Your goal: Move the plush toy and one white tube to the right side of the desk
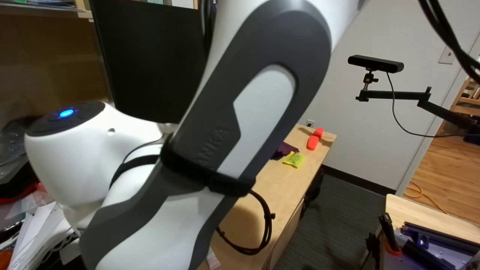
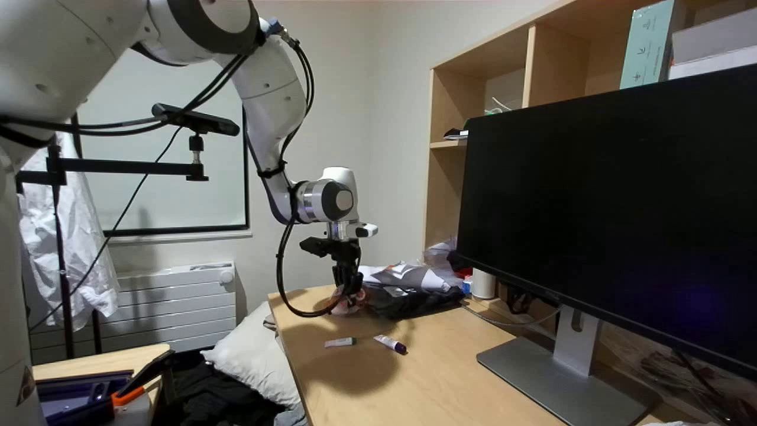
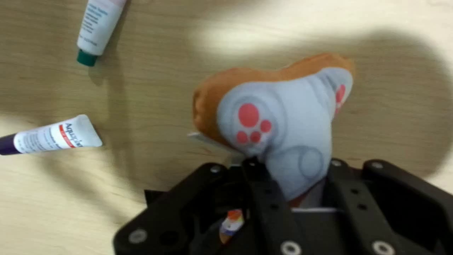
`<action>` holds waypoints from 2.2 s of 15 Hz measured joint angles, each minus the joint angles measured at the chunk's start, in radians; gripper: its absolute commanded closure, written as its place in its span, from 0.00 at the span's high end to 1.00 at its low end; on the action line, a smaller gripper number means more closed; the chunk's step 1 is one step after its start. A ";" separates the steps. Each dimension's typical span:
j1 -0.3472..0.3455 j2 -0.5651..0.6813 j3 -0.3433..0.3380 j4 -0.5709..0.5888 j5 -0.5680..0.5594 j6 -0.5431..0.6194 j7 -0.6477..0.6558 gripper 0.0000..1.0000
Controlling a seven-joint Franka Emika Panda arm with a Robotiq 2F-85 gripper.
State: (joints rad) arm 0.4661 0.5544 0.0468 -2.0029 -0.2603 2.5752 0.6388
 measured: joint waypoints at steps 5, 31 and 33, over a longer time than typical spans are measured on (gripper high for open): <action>-0.009 -0.150 -0.051 -0.147 0.032 0.070 0.121 0.09; -0.285 -0.394 -0.022 -0.301 0.050 -0.201 0.103 0.09; -0.312 -0.394 -0.040 -0.266 0.049 -0.270 0.070 0.09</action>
State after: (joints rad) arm 0.1537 0.1606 0.0063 -2.2689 -0.2109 2.3048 0.7090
